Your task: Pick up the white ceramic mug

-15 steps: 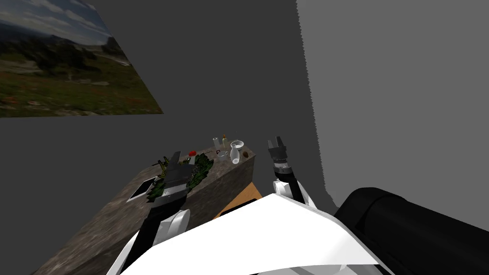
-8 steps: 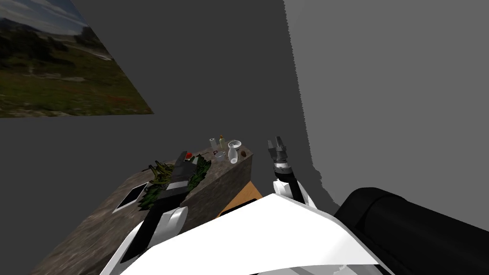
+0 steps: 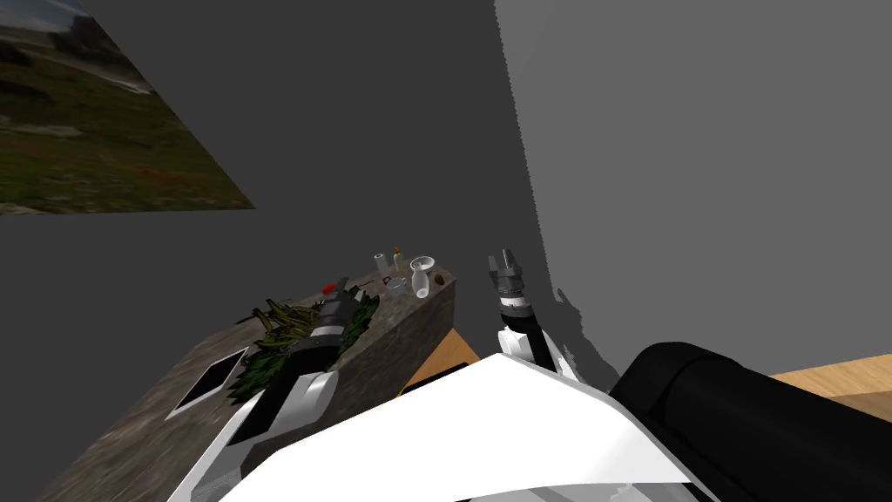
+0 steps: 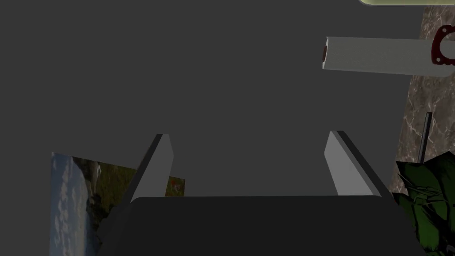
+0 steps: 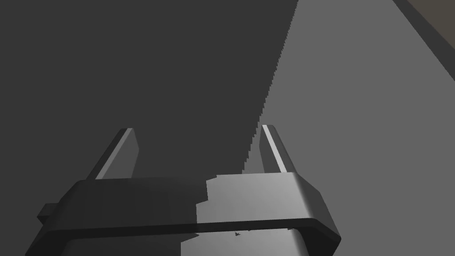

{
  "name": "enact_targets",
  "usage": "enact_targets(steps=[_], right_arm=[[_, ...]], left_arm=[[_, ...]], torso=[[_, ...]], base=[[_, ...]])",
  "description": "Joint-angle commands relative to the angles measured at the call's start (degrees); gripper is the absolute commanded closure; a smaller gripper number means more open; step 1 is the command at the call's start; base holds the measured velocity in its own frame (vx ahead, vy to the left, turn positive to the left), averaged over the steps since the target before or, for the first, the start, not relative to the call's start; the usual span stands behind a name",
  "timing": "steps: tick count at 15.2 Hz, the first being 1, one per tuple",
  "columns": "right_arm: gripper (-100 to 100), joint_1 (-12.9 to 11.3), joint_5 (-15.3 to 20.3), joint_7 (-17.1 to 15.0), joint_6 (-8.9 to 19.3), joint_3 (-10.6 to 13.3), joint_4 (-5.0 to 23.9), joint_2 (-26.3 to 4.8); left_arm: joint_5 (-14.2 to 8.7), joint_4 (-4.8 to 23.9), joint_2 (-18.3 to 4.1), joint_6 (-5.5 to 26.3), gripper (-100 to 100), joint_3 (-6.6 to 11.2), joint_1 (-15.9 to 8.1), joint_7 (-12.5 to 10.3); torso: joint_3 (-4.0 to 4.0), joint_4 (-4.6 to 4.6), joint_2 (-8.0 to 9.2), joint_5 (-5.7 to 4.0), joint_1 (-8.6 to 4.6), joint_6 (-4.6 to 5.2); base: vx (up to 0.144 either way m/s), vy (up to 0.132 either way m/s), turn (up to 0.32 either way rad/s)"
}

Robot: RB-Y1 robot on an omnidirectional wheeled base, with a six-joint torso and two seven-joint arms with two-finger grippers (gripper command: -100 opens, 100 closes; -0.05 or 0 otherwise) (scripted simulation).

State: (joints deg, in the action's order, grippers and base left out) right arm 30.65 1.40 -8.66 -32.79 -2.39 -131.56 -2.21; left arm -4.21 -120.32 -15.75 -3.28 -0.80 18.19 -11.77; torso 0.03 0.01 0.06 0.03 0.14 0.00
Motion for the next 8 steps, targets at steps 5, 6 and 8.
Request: enact_targets(steps=[5, 6, 8], right_arm=[[0, 0.0, 0.0, 0.0, 0.0, 0.0, 0.0, 0.0], [0, 0.0, 0.0, 0.0, 0.0, 0.0, 0.0, 0.0], [0, 0.0, 0.0, 0.0, 0.0, 0.0, 0.0, 0.0]], left_arm=[[-2.4, 3.3, -3.1, 7.2, -100, 0.97, -3.4, -0.9], [-2.4, 3.3, -3.1, 8.3, -100, 0.97, -3.4, -0.9], [-3.6, 4.7, -4.4, 11.0, -100, 1.44, -4.9, -1.3]], torso=[[-0.01, 0.00, -0.02, 0.00, 0.01, 0.05], [-0.01, 0.00, -0.01, 0.00, 0.02, 0.03], [-0.01, 0.00, -0.01, 0.00, 0.01, 0.05]], base=[[-0.022, 0.029, -0.164], [-0.022, 0.029, -0.069], [-0.027, 0.029, -0.207]])
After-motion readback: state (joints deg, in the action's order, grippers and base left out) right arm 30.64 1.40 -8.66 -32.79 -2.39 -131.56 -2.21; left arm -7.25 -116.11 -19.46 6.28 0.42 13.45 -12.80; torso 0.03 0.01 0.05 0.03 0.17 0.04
